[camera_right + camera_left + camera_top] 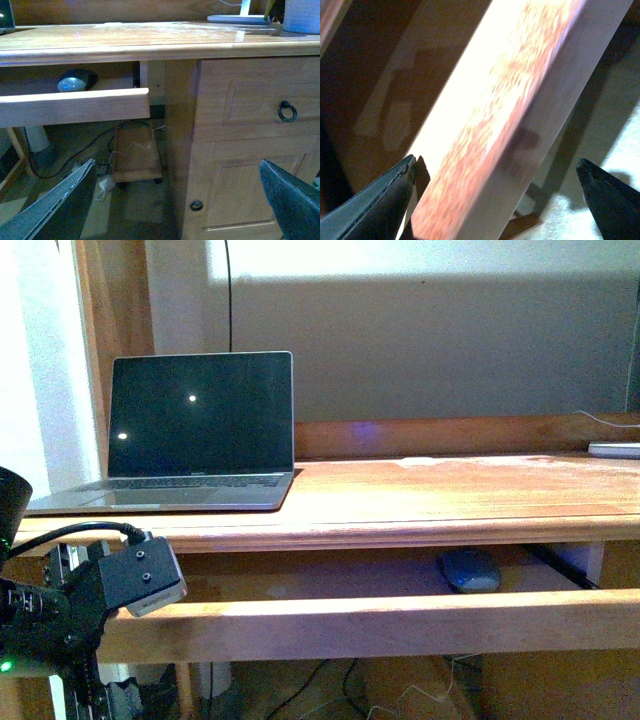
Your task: Place mouse
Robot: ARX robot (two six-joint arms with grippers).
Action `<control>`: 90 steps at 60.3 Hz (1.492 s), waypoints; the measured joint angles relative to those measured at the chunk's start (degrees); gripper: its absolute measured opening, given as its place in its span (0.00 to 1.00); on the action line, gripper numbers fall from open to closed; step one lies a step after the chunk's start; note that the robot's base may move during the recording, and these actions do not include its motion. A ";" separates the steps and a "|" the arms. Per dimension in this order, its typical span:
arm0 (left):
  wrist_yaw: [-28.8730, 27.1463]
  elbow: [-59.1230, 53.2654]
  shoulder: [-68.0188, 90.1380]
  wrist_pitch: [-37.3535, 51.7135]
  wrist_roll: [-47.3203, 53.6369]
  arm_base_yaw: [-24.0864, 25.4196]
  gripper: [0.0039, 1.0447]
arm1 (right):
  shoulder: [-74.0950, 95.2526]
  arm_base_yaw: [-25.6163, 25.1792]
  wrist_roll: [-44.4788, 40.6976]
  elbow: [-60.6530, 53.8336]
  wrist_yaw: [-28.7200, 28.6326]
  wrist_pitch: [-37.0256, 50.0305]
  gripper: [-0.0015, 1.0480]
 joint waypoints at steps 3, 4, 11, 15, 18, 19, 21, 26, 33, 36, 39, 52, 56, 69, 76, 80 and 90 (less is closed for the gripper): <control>1.40 -1.84 -1.92 -1.11 -1.07 -1.36 0.93 | 0.00 0.00 -0.02 0.00 0.02 0.00 0.93; 2.08 -2.71 -2.73 -1.51 -1.68 -1.95 0.93 | 0.00 0.00 0.00 0.00 0.00 0.00 0.93; 4.68 -7.54 -6.84 -2.34 -4.79 -5.03 0.93 | 0.00 0.00 0.00 0.00 0.00 0.00 0.93; 5.49 -9.22 -8.44 -2.32 -6.34 -6.10 0.93 | 0.00 0.00 0.00 0.00 0.02 0.00 0.93; 5.66 -10.47 -9.70 -2.32 -7.82 -6.93 0.93 | 0.00 0.00 0.00 0.00 0.02 0.00 0.93; 5.70 -10.69 -9.97 -2.32 -8.24 -7.10 0.93 | 0.00 0.00 0.00 0.00 0.02 0.00 0.93; 5.95 -11.30 -10.62 -2.32 -9.25 -7.56 0.93 | 0.00 0.00 0.00 0.00 0.02 0.00 0.93; 6.36 -12.83 -12.33 -2.32 -12.13 -8.92 0.93 | 0.00 0.00 0.00 0.00 0.02 0.00 0.93; 6.88 -14.53 -14.47 -2.49 -16.11 -10.78 0.93 | 0.00 0.00 0.00 0.00 0.02 0.00 0.93; 7.04 -14.99 -15.26 -2.82 -18.18 -11.43 0.93 | 0.00 0.00 0.00 0.00 0.02 0.00 0.93; 7.13 -15.47 -15.96 -2.86 -19.91 -12.02 0.93 | 0.00 0.00 0.00 0.00 0.02 0.00 0.93; 8.11 -17.59 -17.59 4.52 -37.27 -13.66 0.93 | 0.00 0.00 0.00 0.00 0.02 0.00 0.93; 8.39 -18.91 -17.99 9.22 -44.02 -13.73 0.93 | 0.00 0.00 -0.02 0.00 0.00 0.00 0.93; 1.05 -20.26 -20.74 20.74 -68.26 -13.27 0.93 | 0.00 0.00 0.00 0.00 0.04 0.00 0.93; -5.75 -20.28 -24.17 21.77 -73.37 -13.25 0.93 | 0.00 0.00 0.00 0.00 0.00 0.00 0.93; -11.08 -20.59 -26.14 21.92 -73.40 -13.33 0.93 | 0.00 0.00 0.00 0.00 0.02 0.00 0.93; -27.06 -24.94 -34.25 21.55 -64.59 -13.53 0.93 | 0.00 0.00 -0.02 0.00 0.02 0.00 0.93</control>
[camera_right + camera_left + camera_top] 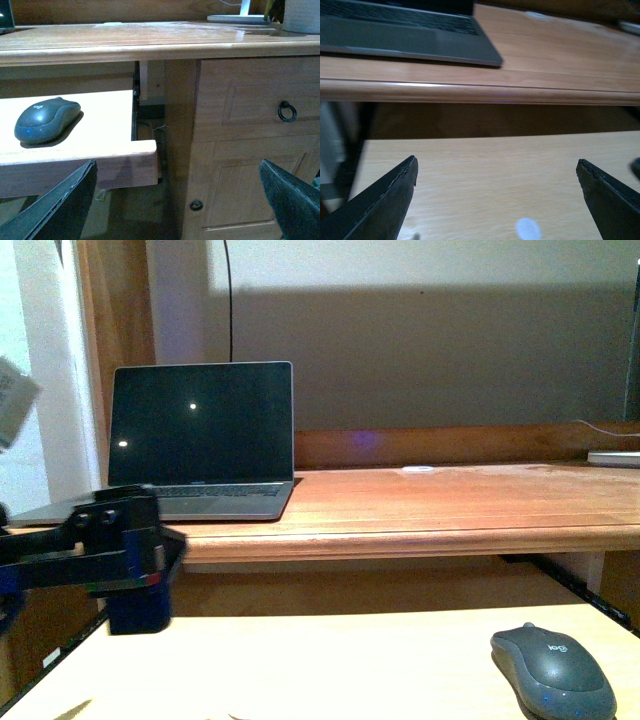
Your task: Place mouse
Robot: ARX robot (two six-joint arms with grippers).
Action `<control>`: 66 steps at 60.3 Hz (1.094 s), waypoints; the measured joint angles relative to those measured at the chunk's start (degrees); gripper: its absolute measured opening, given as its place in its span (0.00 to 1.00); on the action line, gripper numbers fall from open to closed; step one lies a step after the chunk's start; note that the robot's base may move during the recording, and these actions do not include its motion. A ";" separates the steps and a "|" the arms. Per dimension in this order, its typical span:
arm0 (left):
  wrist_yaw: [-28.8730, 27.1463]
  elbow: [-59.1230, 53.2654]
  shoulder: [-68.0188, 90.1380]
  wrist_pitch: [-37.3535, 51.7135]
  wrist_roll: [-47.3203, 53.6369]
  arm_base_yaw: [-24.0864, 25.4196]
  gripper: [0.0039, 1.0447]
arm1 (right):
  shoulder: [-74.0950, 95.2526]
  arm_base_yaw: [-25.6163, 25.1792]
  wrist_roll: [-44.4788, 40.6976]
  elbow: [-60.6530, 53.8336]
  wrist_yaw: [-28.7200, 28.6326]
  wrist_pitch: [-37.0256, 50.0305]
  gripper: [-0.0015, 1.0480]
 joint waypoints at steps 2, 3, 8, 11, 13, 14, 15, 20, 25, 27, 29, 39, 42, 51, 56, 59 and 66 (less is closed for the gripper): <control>-2.58 -1.09 -1.99 -0.85 0.90 0.22 0.93 | 0.00 0.00 0.02 0.00 0.00 0.00 0.93; -3.30 -1.42 -2.64 -1.25 1.22 0.28 0.93 | 0.00 0.00 0.02 0.00 0.00 0.00 0.93; -8.98 -4.68 -8.85 -5.70 2.84 0.52 0.93 | 0.00 0.00 0.02 0.00 0.00 0.00 0.93; -11.72 -7.08 -13.27 -8.83 2.99 0.39 0.93 | 0.00 0.00 0.02 0.00 -0.02 0.00 0.93; -13.27 -8.59 -16.09 -10.73 3.02 0.04 0.93 | 0.00 0.00 0.00 0.00 -0.02 0.00 0.93; -14.36 -9.53 -17.99 -12.00 3.02 -0.35 0.93 | 0.00 0.00 0.02 0.00 0.00 0.00 0.93; -14.86 -9.99 -18.99 -12.72 3.02 -0.57 0.93 | 0.00 0.00 0.02 0.00 0.00 0.00 0.93; -18.78 -13.70 -27.80 -19.32 2.78 -2.93 0.93 | 0.00 0.00 0.02 0.00 0.00 0.00 0.93; -21.05 -16.06 -35.89 -26.08 2.45 -5.11 0.93 | 0.00 0.00 0.02 0.00 0.00 0.00 0.93; -22.05 -16.92 -40.30 -30.14 2.21 -6.34 0.93 | 0.00 0.00 0.02 0.00 0.00 0.00 0.93; -23.28 -17.46 -43.58 -33.27 2.19 -7.43 0.93 | 0.00 0.00 0.02 0.00 0.00 0.00 0.93; -24.48 -20.13 -54.55 -39.54 2.97 -9.92 0.91 | 0.00 0.00 0.02 0.00 0.00 0.00 0.93; -22.69 -23.63 -57.40 -32.79 4.15 -8.44 0.83 | 0.00 0.00 0.02 0.00 -0.02 0.00 0.93; -12.24 -31.95 -66.73 -27.93 6.08 1.51 0.54 | 0.00 0.00 0.02 0.00 -0.02 0.00 0.93; -5.97 -33.05 -69.20 -29.31 6.45 8.48 0.36 | 0.00 0.00 0.00 0.00 0.00 0.00 0.93; -1.22 -33.05 -70.01 -29.77 6.49 11.93 0.26 | 0.00 0.00 0.02 0.00 0.00 0.00 0.93; 3.56 -33.05 -70.49 -30.21 6.71 18.75 0.02 | 0.00 0.00 0.02 0.00 0.00 0.00 0.93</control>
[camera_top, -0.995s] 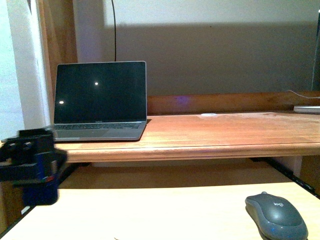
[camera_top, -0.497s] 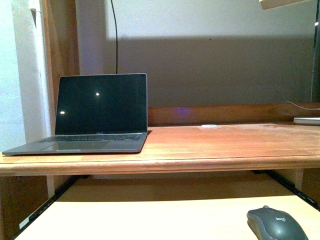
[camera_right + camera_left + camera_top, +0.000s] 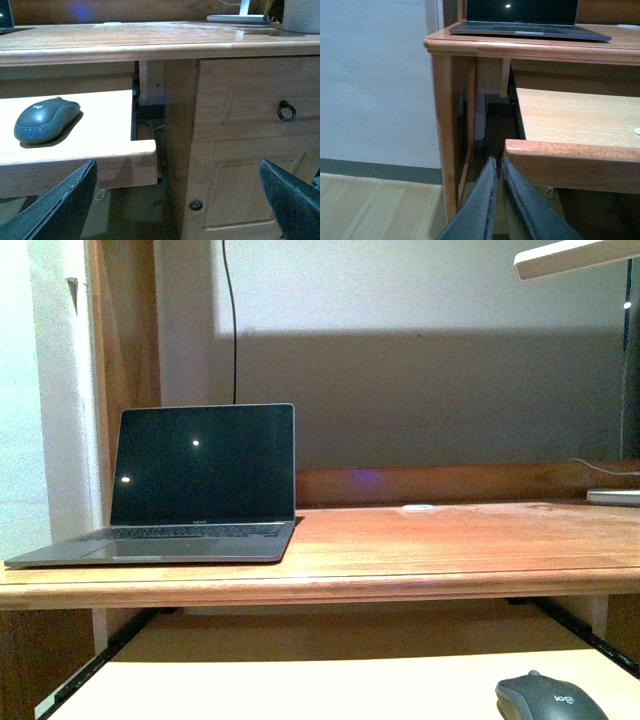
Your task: Place mouse
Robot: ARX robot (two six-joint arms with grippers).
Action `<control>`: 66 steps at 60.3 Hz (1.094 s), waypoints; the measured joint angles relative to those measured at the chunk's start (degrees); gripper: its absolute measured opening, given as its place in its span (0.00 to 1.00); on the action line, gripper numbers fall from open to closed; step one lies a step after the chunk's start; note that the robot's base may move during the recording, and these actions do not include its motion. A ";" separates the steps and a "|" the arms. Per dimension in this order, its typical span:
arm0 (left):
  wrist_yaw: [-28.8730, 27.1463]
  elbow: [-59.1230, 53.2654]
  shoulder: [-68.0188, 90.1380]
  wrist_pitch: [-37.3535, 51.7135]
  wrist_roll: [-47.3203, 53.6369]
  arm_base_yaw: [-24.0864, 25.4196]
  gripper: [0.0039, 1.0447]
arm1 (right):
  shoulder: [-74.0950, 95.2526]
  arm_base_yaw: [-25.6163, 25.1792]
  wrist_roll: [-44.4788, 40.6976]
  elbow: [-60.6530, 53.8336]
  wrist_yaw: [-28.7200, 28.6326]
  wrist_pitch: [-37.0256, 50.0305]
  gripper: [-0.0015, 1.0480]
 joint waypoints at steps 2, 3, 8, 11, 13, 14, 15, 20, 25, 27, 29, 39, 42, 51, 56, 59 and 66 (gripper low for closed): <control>0.22 0.00 0.00 -0.02 0.11 0.07 0.02 | 0.00 0.00 0.00 0.00 -0.02 0.00 0.93; 0.24 0.00 0.00 -0.02 0.11 0.07 0.02 | 0.00 0.00 0.00 0.00 -0.02 0.00 0.93; 0.24 0.00 0.00 -0.02 0.11 0.15 0.02 | 0.00 0.00 0.00 0.00 -0.02 0.00 0.93; 0.26 0.00 0.00 -0.02 0.11 0.17 0.02 | 0.00 0.00 0.00 0.00 0.00 0.00 0.93; 0.24 0.00 0.00 -0.02 0.11 0.17 0.02 | 0.00 0.00 0.00 0.00 0.00 0.00 0.93; 0.24 0.00 0.00 -0.02 0.13 0.17 0.02 | 0.00 0.00 0.00 0.00 0.00 0.00 0.93; 0.26 0.00 0.00 -0.02 0.11 0.17 0.02 | 0.00 0.00 0.00 0.00 0.00 0.00 0.93; 0.26 0.00 0.00 -0.02 0.13 0.20 0.02 | 4.63 -1.53 5.29 1.36 -10.19 -1.84 0.93; 0.31 0.00 0.00 -0.02 0.15 0.20 0.02 | 16.50 2.32 10.86 3.06 -12.61 4.72 0.93; 0.24 0.00 0.00 -0.02 0.13 0.20 0.02 | 20.31 4.11 11.78 3.76 -11.50 7.56 0.93; 0.26 0.00 -0.02 -0.02 0.13 0.20 0.02 | 23.98 5.84 12.44 4.61 -10.19 10.23 0.93; 0.31 0.00 -0.02 -0.02 0.15 0.20 0.28 | 42.03 14.01 12.96 11.10 -4.17 22.56 0.93; 0.28 0.00 -0.02 -0.02 0.15 0.20 0.37 | 46.58 15.67 12.46 13.05 -2.67 25.20 0.93; 0.28 0.00 -0.02 -0.02 0.15 0.20 0.61 | 58.21 19.06 10.47 18.53 1.62 30.42 0.93; 0.28 0.00 -0.02 -0.02 0.15 0.20 0.74 | 63.47 21.09 9.09 21.22 3.61 32.46 0.93; 0.28 0.00 -0.02 -0.02 0.15 0.20 0.81 | 65.92 22.10 8.33 22.69 4.92 33.33 0.93; 0.28 0.00 -0.02 -0.02 0.22 0.20 0.94 | 71.97 24.17 6.88 26.14 7.65 35.15 0.93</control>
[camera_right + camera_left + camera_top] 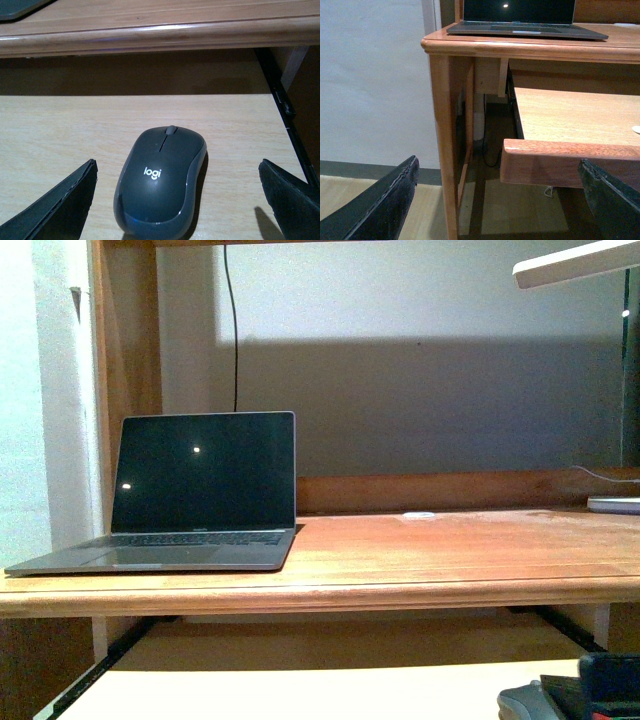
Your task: Place mouse
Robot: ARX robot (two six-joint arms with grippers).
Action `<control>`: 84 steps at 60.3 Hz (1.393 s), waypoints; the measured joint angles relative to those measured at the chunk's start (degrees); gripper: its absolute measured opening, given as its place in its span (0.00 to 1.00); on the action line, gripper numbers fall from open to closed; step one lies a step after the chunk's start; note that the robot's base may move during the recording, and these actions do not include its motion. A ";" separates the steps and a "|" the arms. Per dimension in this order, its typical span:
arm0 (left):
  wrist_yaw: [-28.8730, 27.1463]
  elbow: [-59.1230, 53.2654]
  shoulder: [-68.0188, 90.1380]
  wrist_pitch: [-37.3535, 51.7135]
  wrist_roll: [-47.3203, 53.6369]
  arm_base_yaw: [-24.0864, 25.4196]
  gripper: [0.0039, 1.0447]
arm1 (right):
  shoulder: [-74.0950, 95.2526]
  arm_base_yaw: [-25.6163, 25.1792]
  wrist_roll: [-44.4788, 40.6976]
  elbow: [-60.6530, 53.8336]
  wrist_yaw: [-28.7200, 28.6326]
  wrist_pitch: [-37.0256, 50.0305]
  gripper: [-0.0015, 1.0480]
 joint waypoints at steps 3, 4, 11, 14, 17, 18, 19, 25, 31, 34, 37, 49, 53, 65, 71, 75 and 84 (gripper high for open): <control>0.00 0.00 0.00 0.00 0.00 0.00 0.92 | 2.05 0.74 -0.66 1.14 1.14 0.50 0.93; 0.00 0.00 0.00 0.00 -0.02 0.00 0.92 | 2.40 0.90 -0.79 1.33 1.33 0.66 0.93; 0.00 0.00 0.00 0.00 0.00 0.00 0.93 | 4.98 2.19 -2.40 2.62 2.99 1.42 0.93; 0.00 0.00 0.00 0.00 0.00 0.00 0.93 | 5.55 2.56 -3.15 2.73 3.69 1.75 0.93; 0.00 0.00 0.00 0.00 0.00 0.00 0.93 | 6.23 3.02 -4.28 2.75 4.63 2.43 0.93; 0.02 0.00 0.00 0.00 0.00 0.00 0.93 | 6.38 3.13 -4.68 2.75 4.85 2.58 0.93; 0.00 0.00 0.00 0.00 0.00 0.00 0.93 | 6.71 3.23 -5.07 2.78 5.22 2.82 0.93; 0.00 0.00 0.00 0.00 0.00 0.00 0.93 | 8.22 3.89 -6.67 3.02 6.29 3.02 0.93; 0.00 0.00 0.00 0.00 0.00 0.00 0.93 | 9.64 4.74 -7.65 3.58 7.19 2.99 0.93; 0.00 0.00 0.00 0.00 0.00 0.00 0.93 | 9.99 5.09 -8.02 3.93 7.63 2.91 0.93; 0.00 0.00 0.00 0.00 0.00 0.00 0.93 | 10.29 5.38 -8.24 4.39 8.02 2.69 0.93; 0.00 0.00 0.00 0.00 0.00 0.00 0.93 | 11.76 5.40 -8.41 6.49 10.58 0.96 0.93; 0.00 0.00 0.00 0.00 0.00 0.00 0.93 | 12.13 5.29 -8.59 6.91 10.91 0.22 0.93; 0.00 0.00 0.00 0.00 0.00 0.00 0.93 | 12.44 4.74 -8.48 8.92 11.02 -3.98 0.93; 0.00 0.00 0.00 0.00 0.00 0.00 0.93 | 12.57 4.42 -7.32 10.58 10.80 -7.80 0.93; 0.00 0.00 0.00 0.00 0.00 0.00 0.93 | 12.63 4.28 -6.56 11.67 10.43 -10.45 0.93; 0.00 0.00 0.00 0.00 0.00 0.00 0.93 | 12.81 4.13 -5.88 13.94 9.44 -15.61 0.93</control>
